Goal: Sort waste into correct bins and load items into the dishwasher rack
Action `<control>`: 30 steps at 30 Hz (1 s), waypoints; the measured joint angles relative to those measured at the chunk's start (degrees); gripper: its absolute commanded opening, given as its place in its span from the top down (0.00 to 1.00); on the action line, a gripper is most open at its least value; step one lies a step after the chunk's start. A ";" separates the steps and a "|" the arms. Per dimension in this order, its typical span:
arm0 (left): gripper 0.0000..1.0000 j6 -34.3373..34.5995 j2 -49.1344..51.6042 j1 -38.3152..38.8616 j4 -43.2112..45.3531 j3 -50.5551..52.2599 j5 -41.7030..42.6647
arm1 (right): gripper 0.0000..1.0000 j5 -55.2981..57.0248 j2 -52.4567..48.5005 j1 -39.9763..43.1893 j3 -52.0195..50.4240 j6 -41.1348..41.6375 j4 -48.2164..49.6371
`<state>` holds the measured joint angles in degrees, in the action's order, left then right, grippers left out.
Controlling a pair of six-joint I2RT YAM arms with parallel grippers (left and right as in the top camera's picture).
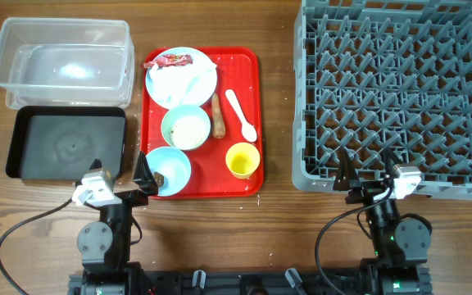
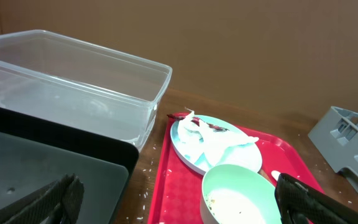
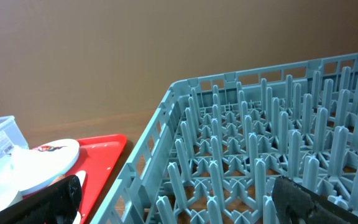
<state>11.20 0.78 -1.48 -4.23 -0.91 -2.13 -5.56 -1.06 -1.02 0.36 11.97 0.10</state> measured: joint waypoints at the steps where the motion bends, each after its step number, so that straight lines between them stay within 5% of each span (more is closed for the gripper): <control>1: 0.00 0.00 0.00 0.00 0.02 0.00 0.00 | 0.00 0.00 0.00 0.00 0.00 0.00 0.00; 25: 0.00 0.00 0.02 0.00 0.66 0.11 -0.24 | 0.00 0.04 -0.02 0.00 0.00 -0.57 4.46; 30: 0.00 0.00 0.04 0.00 10.12 0.46 -0.17 | 0.00 0.04 0.00 0.00 0.07 -1.81 11.58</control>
<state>11.20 0.82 -1.48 5.89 -0.45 -2.31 -5.52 -1.06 -1.02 0.43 10.15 11.68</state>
